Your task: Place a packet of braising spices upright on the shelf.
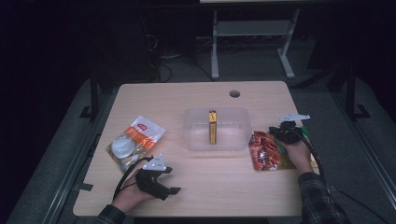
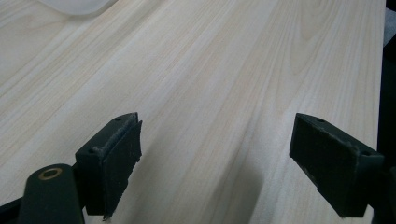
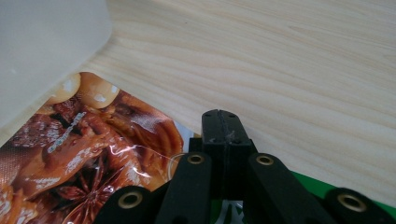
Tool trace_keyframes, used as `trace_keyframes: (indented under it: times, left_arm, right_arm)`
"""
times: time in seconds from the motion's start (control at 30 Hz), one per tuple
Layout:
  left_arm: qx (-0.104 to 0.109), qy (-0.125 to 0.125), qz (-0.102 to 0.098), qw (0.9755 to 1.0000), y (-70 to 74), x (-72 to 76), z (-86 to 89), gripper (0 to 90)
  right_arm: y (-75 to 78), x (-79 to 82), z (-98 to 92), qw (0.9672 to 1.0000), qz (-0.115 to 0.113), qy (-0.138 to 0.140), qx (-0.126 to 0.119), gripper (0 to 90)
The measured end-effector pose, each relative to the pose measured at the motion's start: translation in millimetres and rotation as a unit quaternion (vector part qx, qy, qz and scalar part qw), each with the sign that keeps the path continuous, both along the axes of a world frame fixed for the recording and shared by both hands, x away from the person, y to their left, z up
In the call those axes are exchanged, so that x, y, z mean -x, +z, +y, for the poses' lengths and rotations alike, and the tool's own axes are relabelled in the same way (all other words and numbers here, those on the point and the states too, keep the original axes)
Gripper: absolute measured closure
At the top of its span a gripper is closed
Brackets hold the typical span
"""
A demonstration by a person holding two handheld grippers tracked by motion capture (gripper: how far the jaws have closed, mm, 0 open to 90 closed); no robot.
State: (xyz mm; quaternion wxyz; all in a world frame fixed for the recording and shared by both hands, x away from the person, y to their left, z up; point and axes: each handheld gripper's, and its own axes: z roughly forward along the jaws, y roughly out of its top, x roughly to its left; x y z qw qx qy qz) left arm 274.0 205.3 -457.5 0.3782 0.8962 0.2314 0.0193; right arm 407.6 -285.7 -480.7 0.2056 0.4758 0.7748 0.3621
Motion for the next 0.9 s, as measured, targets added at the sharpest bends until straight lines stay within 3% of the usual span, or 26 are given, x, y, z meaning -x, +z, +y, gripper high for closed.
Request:
trace_keyframes:
  times: [0.2,0.33,0.47,0.9]
  left_arm:
    - [0.000,0.001,0.000,1.0000,-0.2,-0.3,0.3,16.0]
    - [-0.001,0.002,0.002,1.0000,-0.5,-0.2,-0.1,16.0]
    - [0.000,0.002,0.001,1.0000,0.1,0.0,0.2,16.0]
    - [0.000,0.001,0.004,1.0000,-0.9,0.6,-0.8,16.2]
  right_arm:
    - [0.0,10.4,2.9,0.9999,-0.004,0.012,0.009,90.0]
    - [0.0,17.4,1.7,0.9999,0.006,0.013,-0.008,90.0]
    - [0.5,22.8,3.5,0.9996,0.009,0.023,-0.009,90.0]
    - [3.8,59.6,11.6,0.9970,0.019,0.075,0.000,90.0]
